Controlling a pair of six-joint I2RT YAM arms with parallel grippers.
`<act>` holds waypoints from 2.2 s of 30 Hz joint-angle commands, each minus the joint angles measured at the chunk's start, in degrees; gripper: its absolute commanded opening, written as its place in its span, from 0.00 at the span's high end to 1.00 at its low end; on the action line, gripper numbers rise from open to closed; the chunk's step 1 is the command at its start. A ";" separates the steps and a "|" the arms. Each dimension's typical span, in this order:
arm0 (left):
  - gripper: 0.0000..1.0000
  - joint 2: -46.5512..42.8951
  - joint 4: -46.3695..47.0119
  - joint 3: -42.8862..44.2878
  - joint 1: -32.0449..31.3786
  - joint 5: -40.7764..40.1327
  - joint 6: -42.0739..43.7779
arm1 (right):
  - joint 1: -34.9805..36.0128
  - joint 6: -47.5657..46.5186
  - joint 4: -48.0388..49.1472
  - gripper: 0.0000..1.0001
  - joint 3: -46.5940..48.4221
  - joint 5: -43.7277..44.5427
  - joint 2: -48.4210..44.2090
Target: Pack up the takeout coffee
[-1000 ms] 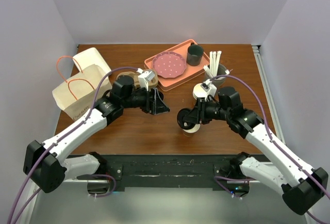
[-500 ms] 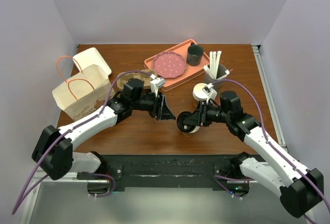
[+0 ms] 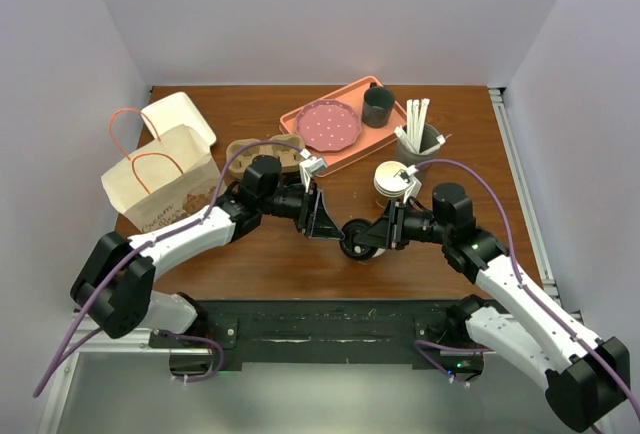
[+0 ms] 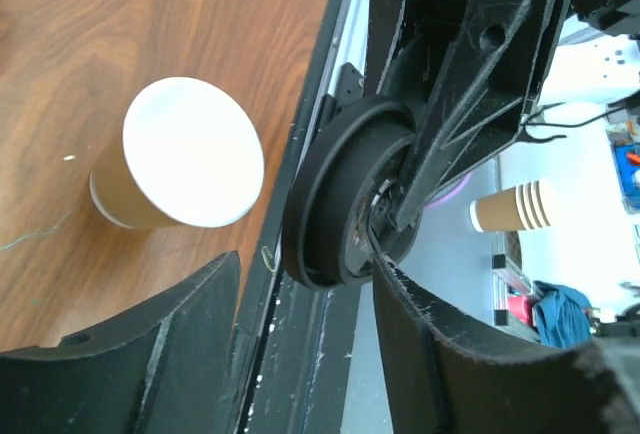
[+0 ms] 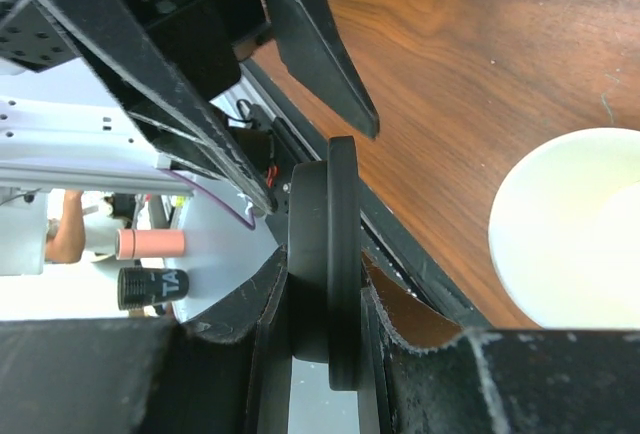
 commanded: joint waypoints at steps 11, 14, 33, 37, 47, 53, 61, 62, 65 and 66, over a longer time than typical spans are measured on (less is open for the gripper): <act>0.73 3.35 8.74 0.80 -1.00 4.12 -2.95 | -0.33 1.32 2.42 0.76 -0.36 -2.31 -1.58; 0.82 3.44 8.83 0.97 -1.17 4.21 -3.48 | -0.33 1.14 1.02 0.66 0.16 -1.17 -1.59; 0.92 8.79 12.79 2.72 -3.46 -2.28 -11.57 | -0.33 -2.64 -30.34 0.14 20.80 32.82 -5.02; 0.92 11.69 9.19 5.63 -3.90 -5.10 -10.96 | -0.33 -3.87 -36.24 0.14 25.29 38.89 -2.73; 0.92 15.91 -0.03 11.16 -4.51 -9.50 -9.02 | -0.33 -5.27 -39.94 0.15 25.04 41.64 -0.62; 0.91 16.71 -2.32 12.31 -4.78 -10.02 -9.11 | -0.24 -7.03 -40.47 0.15 24.07 41.46 1.49; 0.87 16.71 -5.23 13.10 -4.69 -10.29 -8.05 | -0.33 -8.35 -38.80 0.15 23.63 39.88 3.24; 0.87 17.32 -5.32 13.19 -4.78 -10.20 -8.05 | -0.33 -8.79 -38.80 0.15 23.72 39.79 3.42; 0.87 18.03 -5.49 13.37 -4.87 -9.85 -8.23 | -0.33 -9.93 -38.63 0.15 23.98 39.79 4.39; 0.87 18.11 -5.58 13.37 -4.78 -9.85 -8.06 | -0.33 -10.20 -38.62 0.15 24.07 40.05 4.39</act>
